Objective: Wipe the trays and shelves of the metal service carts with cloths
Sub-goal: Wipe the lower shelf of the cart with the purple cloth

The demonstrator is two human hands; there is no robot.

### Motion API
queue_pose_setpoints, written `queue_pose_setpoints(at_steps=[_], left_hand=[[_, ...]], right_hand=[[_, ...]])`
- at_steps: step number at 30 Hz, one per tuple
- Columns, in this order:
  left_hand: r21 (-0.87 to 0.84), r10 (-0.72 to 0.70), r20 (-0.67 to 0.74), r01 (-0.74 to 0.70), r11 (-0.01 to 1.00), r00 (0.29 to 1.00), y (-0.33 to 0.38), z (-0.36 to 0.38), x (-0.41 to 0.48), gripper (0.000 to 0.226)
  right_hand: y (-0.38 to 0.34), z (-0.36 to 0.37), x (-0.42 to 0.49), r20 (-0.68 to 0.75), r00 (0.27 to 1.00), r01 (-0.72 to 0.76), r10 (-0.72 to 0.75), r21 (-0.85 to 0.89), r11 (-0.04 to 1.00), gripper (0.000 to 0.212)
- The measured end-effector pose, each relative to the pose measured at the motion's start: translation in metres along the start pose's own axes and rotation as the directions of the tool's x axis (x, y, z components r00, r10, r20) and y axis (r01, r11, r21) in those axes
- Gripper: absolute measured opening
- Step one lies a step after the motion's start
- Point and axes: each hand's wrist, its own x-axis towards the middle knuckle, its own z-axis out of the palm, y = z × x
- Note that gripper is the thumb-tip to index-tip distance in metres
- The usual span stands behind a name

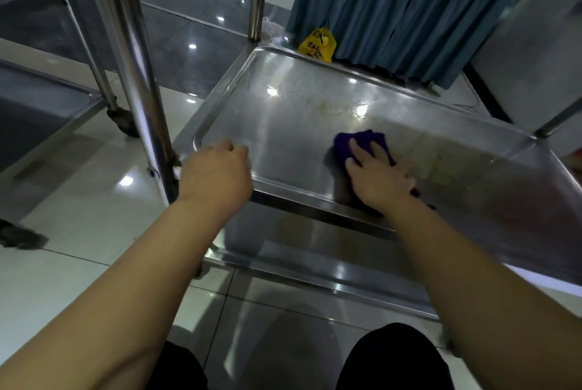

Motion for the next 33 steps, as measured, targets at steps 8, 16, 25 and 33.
queue_pose_setpoints(at_steps=[8,16,25,33], left_hand=[[-0.065,0.108,0.105,-0.102,0.993,0.989,0.017,0.018,0.012,0.030],[-0.028,0.064,0.126,-0.061,0.998,0.990,0.028,0.017,0.020,0.025],[-0.021,0.116,0.054,-0.115,0.993,0.992,0.017,0.022,0.017,0.033],[-0.035,0.122,0.086,-0.119,0.992,0.989,0.012,0.023,0.016,0.035]], right_hand=[[0.032,-0.008,0.013,0.045,0.942,0.332,-0.333,0.036,0.943,0.046],[-0.029,0.000,0.075,0.046,0.999,-0.023,0.022,0.014,1.000,0.057],[-0.001,-0.022,0.090,0.016,0.999,-0.030,0.031,-0.072,0.997,0.044],[-0.077,0.006,0.068,0.012,0.965,0.260,-0.260,-0.069,0.963,0.050]])
